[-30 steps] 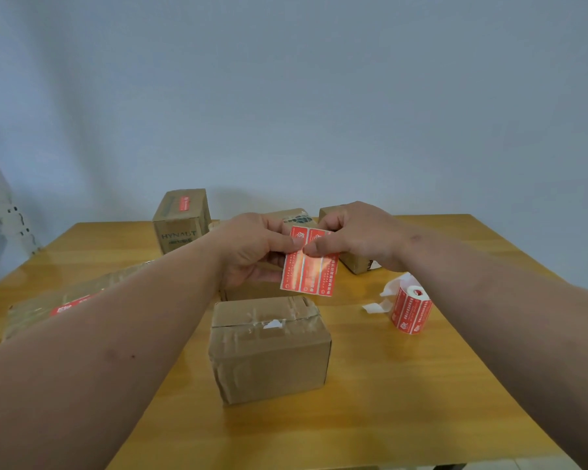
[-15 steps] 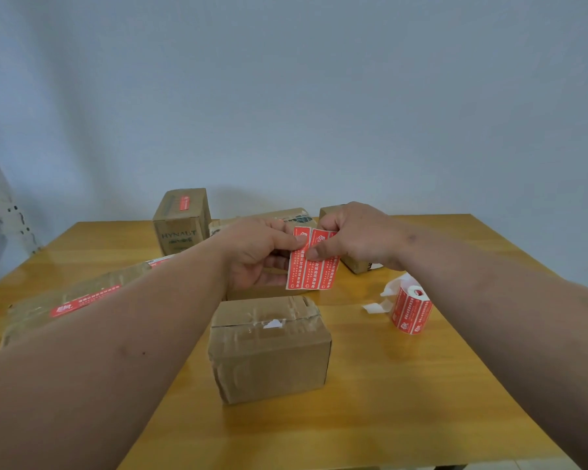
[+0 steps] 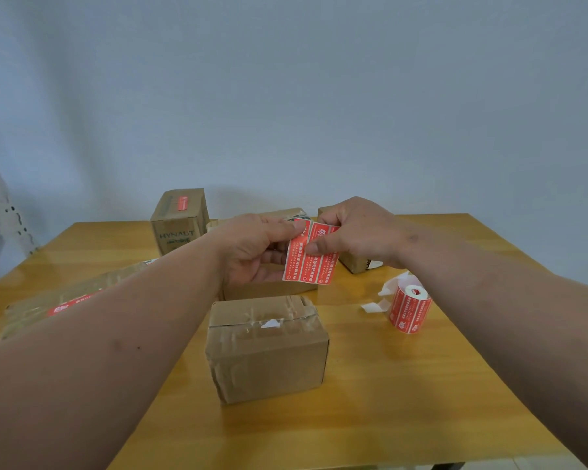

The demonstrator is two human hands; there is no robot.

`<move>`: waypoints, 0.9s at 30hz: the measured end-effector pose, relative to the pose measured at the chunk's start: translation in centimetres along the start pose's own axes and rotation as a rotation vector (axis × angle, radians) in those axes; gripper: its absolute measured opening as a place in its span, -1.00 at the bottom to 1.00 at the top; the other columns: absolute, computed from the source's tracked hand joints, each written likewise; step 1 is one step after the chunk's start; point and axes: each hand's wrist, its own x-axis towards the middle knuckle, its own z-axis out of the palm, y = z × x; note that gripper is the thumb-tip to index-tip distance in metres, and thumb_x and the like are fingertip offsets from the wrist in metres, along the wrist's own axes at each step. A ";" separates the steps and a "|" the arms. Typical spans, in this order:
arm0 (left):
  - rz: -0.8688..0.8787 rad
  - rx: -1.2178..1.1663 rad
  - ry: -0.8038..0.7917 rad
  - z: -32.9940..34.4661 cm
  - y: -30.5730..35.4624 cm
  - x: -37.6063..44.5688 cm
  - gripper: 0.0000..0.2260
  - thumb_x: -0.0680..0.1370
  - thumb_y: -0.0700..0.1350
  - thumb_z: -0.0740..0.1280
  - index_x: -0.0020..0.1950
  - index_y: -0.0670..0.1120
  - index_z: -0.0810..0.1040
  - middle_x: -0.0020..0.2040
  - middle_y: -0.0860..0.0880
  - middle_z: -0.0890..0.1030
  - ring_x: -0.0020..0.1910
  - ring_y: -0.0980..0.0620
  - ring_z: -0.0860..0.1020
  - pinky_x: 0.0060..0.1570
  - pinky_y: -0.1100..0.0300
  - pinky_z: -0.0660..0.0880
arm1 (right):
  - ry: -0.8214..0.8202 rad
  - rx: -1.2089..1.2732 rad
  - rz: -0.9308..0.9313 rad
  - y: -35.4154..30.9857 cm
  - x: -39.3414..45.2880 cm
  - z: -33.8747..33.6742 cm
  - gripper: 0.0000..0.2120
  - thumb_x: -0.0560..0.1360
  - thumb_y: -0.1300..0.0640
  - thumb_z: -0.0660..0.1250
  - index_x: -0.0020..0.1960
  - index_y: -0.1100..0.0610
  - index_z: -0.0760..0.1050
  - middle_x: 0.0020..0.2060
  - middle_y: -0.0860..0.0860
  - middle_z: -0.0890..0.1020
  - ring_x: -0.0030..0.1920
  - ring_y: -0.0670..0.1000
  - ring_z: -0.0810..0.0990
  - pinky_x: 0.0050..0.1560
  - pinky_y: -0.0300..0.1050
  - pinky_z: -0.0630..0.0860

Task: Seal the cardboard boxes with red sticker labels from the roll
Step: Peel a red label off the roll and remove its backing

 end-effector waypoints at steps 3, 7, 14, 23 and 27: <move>-0.002 0.074 -0.033 -0.2 0.2 -0.3 -0.83 0.53 -0.16 0.39 0.10 -0.17 0.61 -0.09 -0.14 0.71 -0.17 0.00 0.69 -0.34 0.19 0.60 | -0.014 0.014 0.013 0.2 0.1 -0.1 -0.88 0.40 -0.01 0.52 -0.14 0.00 0.63 -0.17 -0.10 0.71 -0.15 -0.15 0.66 -0.10 -0.28 0.49; 0.018 0.109 0.000 -0.1 0.2 0.0 -0.89 0.52 -0.22 0.40 0.04 -0.17 0.61 -0.14 -0.12 0.71 -0.20 0.01 0.68 -0.36 0.20 0.60 | -0.049 0.090 0.049 0.4 -0.1 -0.3 -0.81 0.35 -0.01 0.55 -0.10 0.02 0.62 -0.19 -0.11 0.71 -0.15 -0.13 0.66 -0.14 -0.32 0.49; 0.008 0.111 0.005 0.0 0.2 0.3 -0.86 0.52 -0.16 0.42 0.05 -0.15 0.61 -0.15 -0.09 0.72 -0.22 0.03 0.70 -0.34 0.19 0.60 | -0.080 0.106 0.098 0.6 0.1 -0.3 -0.84 0.40 0.10 0.53 -0.05 0.05 0.63 -0.17 -0.14 0.69 -0.19 -0.21 0.63 -0.31 -0.46 0.42; -0.038 0.075 0.074 0.4 -0.4 0.9 -0.83 0.52 -0.17 0.43 0.08 -0.16 0.58 -0.19 -0.10 0.71 -0.29 0.03 0.68 -0.37 0.17 0.60 | -0.039 -0.106 0.013 0.3 0.4 0.2 -0.87 0.42 0.08 0.50 -0.15 -0.05 0.54 -0.23 -0.17 0.61 -0.21 -0.19 0.59 -0.24 -0.35 0.40; -0.038 0.062 0.093 0.5 -0.6 1.1 -0.84 0.52 -0.17 0.43 0.06 -0.17 0.57 -0.21 -0.10 0.71 -0.28 0.02 0.68 -0.34 0.16 0.61 | -0.030 -0.161 -0.009 0.4 0.4 0.3 -0.85 0.43 0.05 0.49 -0.17 -0.07 0.51 -0.24 -0.19 0.59 -0.21 -0.20 0.58 -0.22 -0.36 0.41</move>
